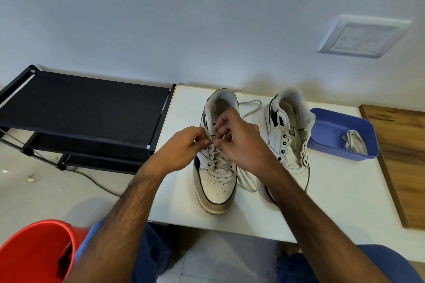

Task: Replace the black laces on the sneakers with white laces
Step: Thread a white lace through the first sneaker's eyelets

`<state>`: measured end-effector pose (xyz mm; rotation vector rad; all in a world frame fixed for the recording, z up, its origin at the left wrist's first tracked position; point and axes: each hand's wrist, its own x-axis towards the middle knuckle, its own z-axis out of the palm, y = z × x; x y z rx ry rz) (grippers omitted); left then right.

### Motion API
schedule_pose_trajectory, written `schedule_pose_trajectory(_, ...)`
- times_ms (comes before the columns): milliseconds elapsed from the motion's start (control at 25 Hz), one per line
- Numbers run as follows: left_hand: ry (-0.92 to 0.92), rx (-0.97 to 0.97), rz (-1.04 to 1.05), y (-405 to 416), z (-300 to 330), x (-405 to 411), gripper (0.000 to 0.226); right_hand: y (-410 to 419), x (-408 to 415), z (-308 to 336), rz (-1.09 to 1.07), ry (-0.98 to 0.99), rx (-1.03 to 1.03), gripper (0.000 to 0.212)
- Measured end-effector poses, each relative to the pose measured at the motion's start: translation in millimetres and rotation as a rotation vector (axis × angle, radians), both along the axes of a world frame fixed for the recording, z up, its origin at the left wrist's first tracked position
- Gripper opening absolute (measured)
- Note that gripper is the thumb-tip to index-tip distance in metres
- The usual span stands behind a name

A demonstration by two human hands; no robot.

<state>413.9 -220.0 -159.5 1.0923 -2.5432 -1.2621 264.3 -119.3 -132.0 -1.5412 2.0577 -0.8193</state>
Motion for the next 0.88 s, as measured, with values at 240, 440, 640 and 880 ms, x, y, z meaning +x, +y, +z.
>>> schedule_pose_trajectory(240, 0.203, 0.132, 0.129, 1.5, 9.3, 4.8, 0.018, 22.2, -29.7, -10.6, 0.014, -0.152, -0.059, 0.038)
schedule_pose_trajectory(440, 0.413, 0.260, 0.190, 2.1, 21.7, 8.1, 0.027, 8.6, -34.3, -16.4, 0.081, 0.025, -0.068, 0.039)
schedule_pose_trajectory(640, 1.271, 0.792, 0.477, 1.1, 43.8, 12.9, 0.031, 9.0, -39.0, -22.6, 0.100, 0.036, -0.101, 0.036)
schedule_pose_trajectory(880, 0.286, -0.071, 0.403, -1.7, 15.6, 8.5, 0.023, 10.3, -40.5, -29.3, 0.105, -0.033, -0.137, 0.040)
